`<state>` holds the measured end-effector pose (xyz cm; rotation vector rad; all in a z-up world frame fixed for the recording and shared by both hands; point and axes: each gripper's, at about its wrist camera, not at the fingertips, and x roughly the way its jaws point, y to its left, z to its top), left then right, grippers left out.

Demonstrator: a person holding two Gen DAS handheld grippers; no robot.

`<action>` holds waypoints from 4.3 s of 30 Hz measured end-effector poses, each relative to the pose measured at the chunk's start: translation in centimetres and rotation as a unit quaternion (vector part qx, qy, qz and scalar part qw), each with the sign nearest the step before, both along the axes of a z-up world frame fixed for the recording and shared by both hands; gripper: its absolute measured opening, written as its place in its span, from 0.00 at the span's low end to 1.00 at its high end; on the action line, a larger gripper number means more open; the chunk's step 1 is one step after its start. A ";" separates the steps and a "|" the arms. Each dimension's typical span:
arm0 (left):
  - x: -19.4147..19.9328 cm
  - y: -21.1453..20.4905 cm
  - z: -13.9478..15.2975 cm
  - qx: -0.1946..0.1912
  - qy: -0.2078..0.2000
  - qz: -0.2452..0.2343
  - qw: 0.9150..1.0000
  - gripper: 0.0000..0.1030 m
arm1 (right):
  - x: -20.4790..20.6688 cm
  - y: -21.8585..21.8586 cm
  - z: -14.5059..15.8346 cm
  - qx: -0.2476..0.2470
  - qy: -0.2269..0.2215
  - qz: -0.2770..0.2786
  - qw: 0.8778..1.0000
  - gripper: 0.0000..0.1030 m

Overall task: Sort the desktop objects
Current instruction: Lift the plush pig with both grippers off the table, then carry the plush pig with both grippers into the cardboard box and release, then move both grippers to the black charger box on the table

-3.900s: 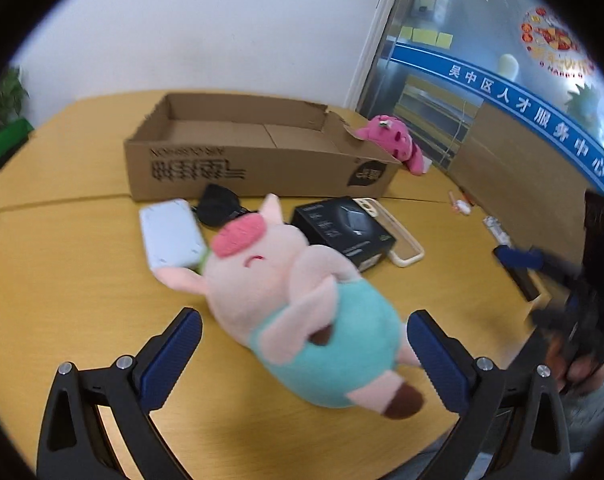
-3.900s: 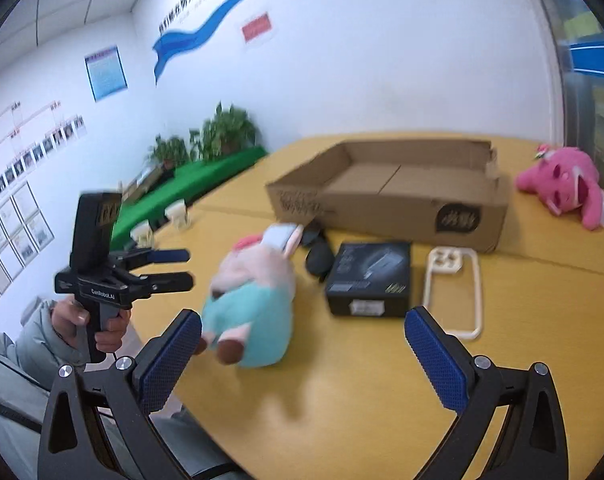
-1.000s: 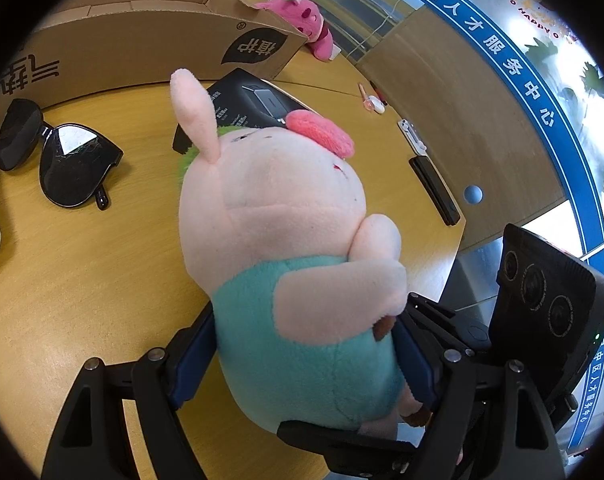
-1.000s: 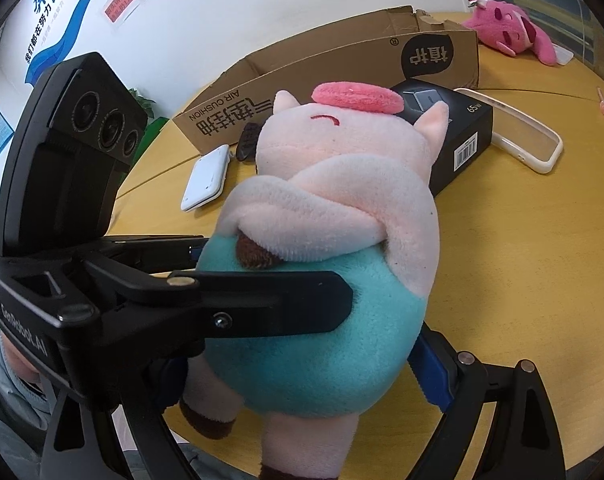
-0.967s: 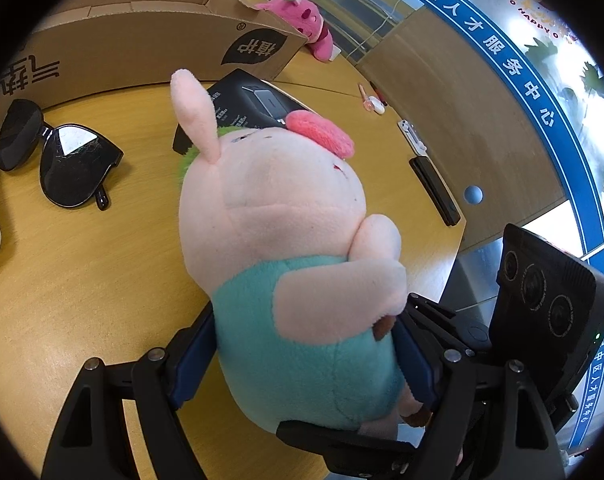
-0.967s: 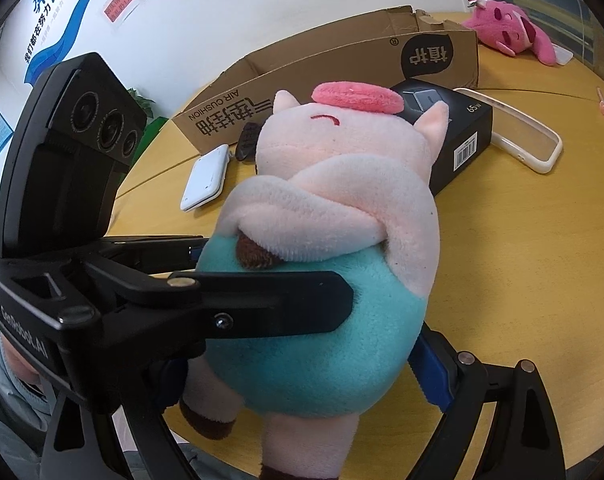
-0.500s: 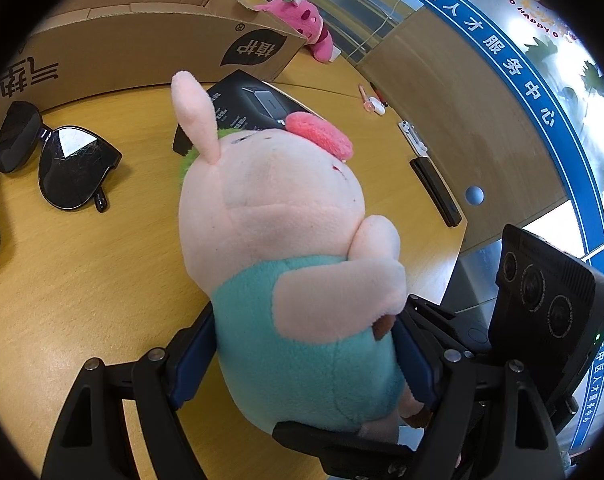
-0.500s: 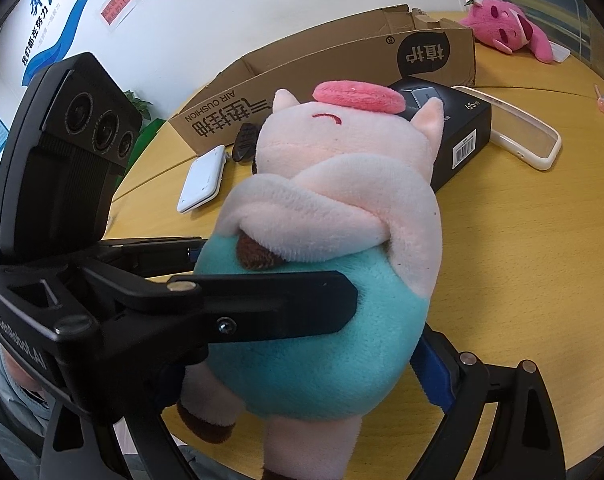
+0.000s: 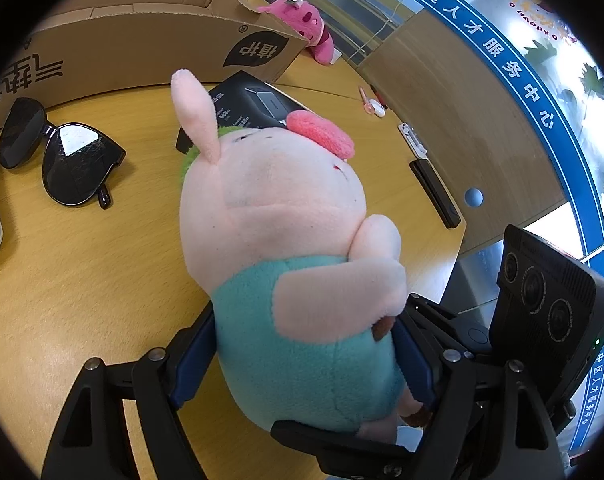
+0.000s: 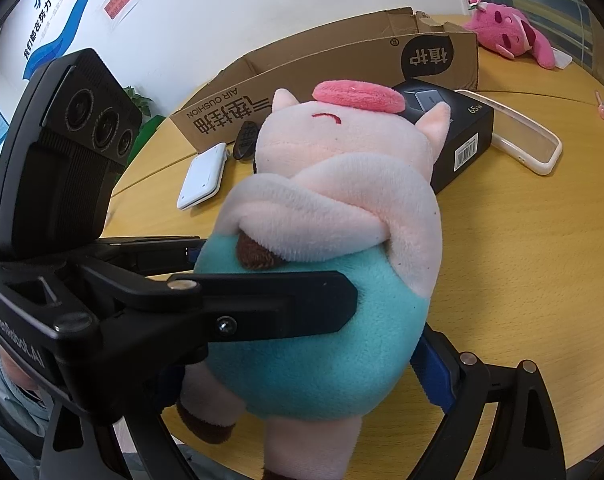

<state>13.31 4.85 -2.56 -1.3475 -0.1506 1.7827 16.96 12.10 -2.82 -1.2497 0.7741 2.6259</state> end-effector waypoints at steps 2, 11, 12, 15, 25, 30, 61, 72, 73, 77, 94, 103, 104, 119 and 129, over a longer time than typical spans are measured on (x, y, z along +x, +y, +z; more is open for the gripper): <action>0.0 0.0 0.0 0.001 0.001 0.000 1.000 0.78 | 0.0 -0.2 0.1 0.006 -0.002 0.001 1.000 0.90; 0.2 -0.6 0.5 0.007 0.010 0.002 1.000 0.76 | -0.4 -0.6 0.0 0.021 -0.002 0.004 1.000 0.89; 0.2 -0.8 0.6 0.009 0.013 0.003 1.000 0.76 | -0.5 -0.7 0.0 0.022 -0.001 0.004 1.000 0.89; 0.3 -1.2 1.4 0.013 0.029 0.007 0.999 0.75 | -0.6 -0.9 0.3 0.027 0.007 0.007 1.000 0.88; 0.4 -3.6 10.2 0.035 0.173 0.050 0.983 0.74 | -2.9 -1.4 6.5 0.078 0.080 0.037 0.993 0.87; -3.5 -6.0 15.7 0.040 0.236 0.099 0.966 0.74 | -7.8 -1.1 11.9 0.111 0.122 0.083 0.983 0.87; -40.7 -10.5 11.7 -0.054 0.102 0.229 0.967 0.74 | -49.1 14.1 12.2 -0.021 0.091 0.173 0.981 0.87; -43.8 -10.0 4.0 -0.161 0.003 0.261 0.952 0.74 | -55.4 13.4 -1.0 -0.125 -0.005 0.178 0.976 0.88; -43.8 -9.9 3.9 -0.165 0.002 0.259 0.952 0.75 | -55.6 13.5 -1.5 -0.132 -0.007 0.176 0.975 0.89; -43.8 -9.4 4.3 -0.190 0.022 0.247 0.950 0.77 | -55.4 13.5 -2.3 -0.144 -0.020 0.160 0.976 0.96; -25.1 -10.3 18.8 -0.084 0.293 0.295 0.906 0.76 | -36.7 5.2 12.9 0.230 0.021 0.056 0.971 1.00; -17.8 -8.2 19.4 -0.066 0.327 0.268 0.904 0.76 | -29.2 4.3 14.4 0.220 0.060 0.029 0.973 1.00; -17.3 -7.9 19.5 -0.064 0.332 0.271 0.901 0.76 | -28.4 4.5 14.6 0.226 0.065 0.030 0.971 1.00; -13.9 -3.8 18.4 -0.086 0.342 0.275 0.895 0.76 | -22.0 5.5 16.0 0.236 0.088 0.025 0.967 1.00; -12.8 0.6 8.7 -0.042 0.169 0.169 0.970 0.76 | -10.3 12.7 9.4 0.099 0.057 0.001 0.994 1.00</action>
